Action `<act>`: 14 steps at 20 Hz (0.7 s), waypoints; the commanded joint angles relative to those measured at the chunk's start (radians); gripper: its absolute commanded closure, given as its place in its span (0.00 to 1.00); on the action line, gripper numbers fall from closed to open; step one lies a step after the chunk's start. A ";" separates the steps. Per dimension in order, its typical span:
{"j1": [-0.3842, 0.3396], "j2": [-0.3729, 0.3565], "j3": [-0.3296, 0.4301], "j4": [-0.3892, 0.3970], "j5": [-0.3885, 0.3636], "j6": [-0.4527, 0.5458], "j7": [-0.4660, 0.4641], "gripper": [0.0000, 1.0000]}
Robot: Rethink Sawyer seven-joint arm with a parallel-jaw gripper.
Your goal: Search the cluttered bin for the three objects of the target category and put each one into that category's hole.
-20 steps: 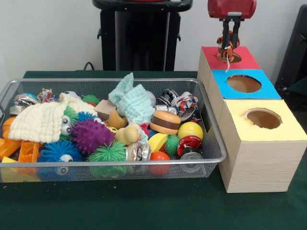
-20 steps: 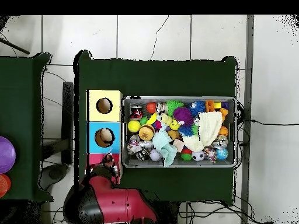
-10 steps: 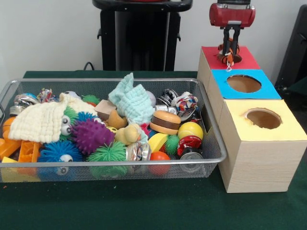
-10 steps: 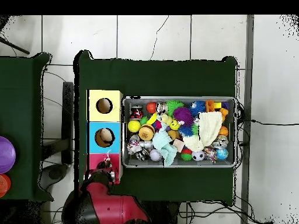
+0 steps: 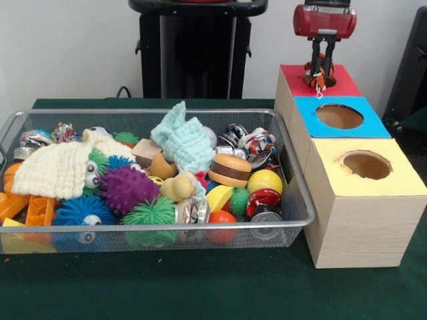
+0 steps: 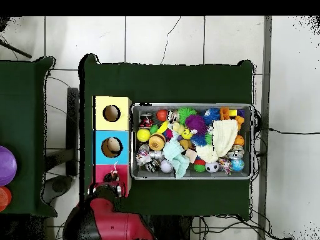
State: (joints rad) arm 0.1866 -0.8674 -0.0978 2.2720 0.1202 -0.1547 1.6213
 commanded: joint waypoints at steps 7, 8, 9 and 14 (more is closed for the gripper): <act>0.024 0.026 -0.016 0.037 0.084 -0.002 0.273 1.00; 0.021 0.025 -0.014 0.038 0.083 -0.003 0.273 1.00; 0.022 0.023 -0.014 0.039 0.084 -0.002 0.272 1.00; 0.014 0.029 0.001 0.043 0.081 -0.027 0.282 1.00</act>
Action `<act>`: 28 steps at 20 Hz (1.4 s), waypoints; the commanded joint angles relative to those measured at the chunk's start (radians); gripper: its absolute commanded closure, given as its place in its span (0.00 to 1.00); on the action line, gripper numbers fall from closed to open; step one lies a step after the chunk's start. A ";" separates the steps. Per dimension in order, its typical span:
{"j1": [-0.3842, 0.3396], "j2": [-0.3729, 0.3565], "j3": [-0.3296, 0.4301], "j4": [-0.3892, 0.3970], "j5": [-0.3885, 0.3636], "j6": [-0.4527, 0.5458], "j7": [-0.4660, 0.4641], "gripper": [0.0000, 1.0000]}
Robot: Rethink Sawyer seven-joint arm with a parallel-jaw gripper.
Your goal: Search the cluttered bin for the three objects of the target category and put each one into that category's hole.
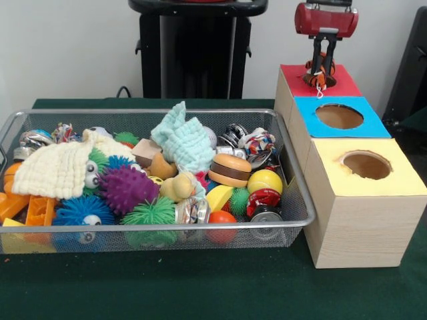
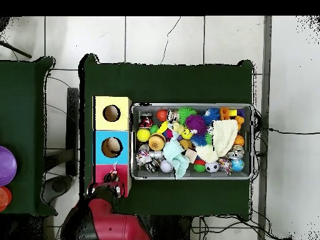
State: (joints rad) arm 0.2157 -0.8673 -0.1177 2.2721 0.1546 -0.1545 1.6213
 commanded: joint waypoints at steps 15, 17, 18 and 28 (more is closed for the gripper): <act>-0.011 0.046 0.022 0.025 0.045 -0.041 0.274 1.00; -0.005 0.048 0.011 0.020 0.046 -0.026 0.263 1.00; -0.005 0.048 0.009 0.021 0.045 -0.024 0.260 1.00; -0.038 0.047 0.037 0.031 0.029 -0.063 0.283 1.00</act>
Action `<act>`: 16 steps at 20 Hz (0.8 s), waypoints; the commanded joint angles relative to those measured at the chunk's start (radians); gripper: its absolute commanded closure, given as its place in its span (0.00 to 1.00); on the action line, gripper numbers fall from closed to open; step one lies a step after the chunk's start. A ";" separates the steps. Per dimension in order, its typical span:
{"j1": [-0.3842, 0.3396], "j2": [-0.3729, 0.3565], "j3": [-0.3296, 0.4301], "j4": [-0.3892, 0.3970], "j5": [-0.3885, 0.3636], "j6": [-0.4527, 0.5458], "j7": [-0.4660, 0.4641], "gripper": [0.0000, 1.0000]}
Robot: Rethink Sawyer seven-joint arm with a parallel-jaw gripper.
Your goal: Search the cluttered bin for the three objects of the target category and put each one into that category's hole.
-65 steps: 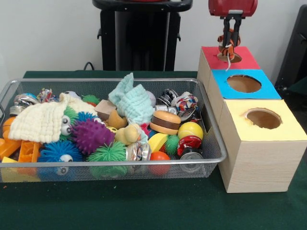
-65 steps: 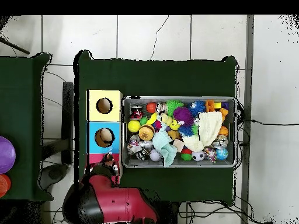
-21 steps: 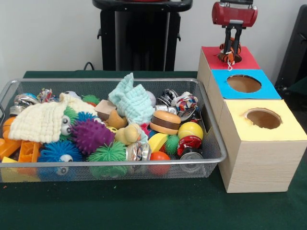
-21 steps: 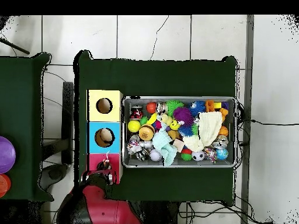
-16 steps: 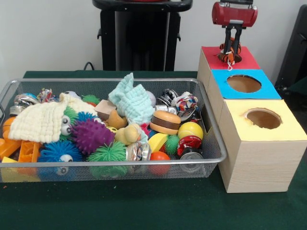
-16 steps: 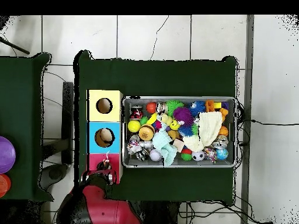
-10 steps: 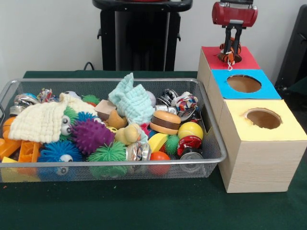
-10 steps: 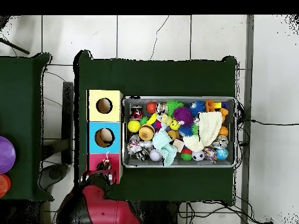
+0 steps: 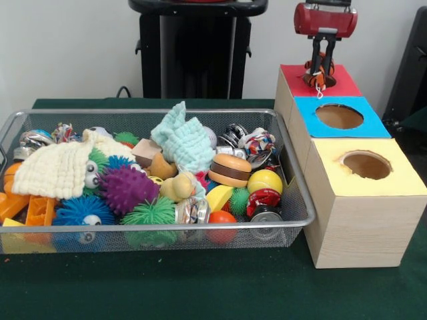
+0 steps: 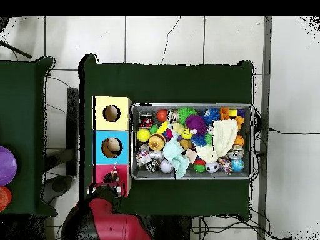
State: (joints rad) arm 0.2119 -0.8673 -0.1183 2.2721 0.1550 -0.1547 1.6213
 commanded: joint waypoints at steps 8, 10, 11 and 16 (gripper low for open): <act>-0.035 0.049 0.041 0.029 0.031 -0.064 0.283 1.00; -0.032 0.054 0.040 0.026 0.033 -0.066 0.282 1.00; -0.031 0.059 0.040 0.026 0.031 -0.074 0.283 1.00; -0.038 0.055 0.042 0.029 0.026 -0.073 0.281 1.00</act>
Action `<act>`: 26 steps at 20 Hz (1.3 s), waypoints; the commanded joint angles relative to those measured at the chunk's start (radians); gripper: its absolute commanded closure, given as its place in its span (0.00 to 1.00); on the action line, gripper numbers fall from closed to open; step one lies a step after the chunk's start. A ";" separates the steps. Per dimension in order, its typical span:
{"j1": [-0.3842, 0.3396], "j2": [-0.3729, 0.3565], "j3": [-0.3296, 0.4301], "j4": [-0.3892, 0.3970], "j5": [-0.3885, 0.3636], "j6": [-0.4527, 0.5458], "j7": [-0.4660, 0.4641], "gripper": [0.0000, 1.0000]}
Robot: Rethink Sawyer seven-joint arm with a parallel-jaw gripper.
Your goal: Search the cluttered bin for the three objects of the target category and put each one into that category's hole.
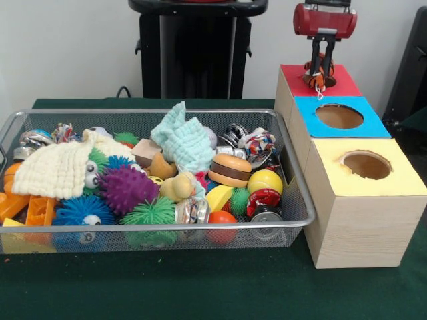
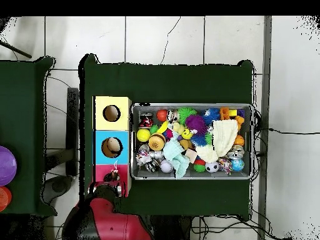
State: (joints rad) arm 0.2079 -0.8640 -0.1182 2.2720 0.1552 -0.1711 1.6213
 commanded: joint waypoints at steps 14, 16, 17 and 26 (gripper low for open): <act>-0.028 0.053 0.028 0.023 0.039 -0.077 0.286 0.00; -0.036 0.047 0.038 0.027 0.037 -0.073 0.291 0.00; -0.042 0.044 0.044 0.030 0.035 -0.075 0.296 0.00; -0.046 -0.001 0.037 0.021 0.049 0.000 0.271 0.00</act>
State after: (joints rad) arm 0.1812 -0.8483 -0.1169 2.2721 0.1556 -0.1867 1.6213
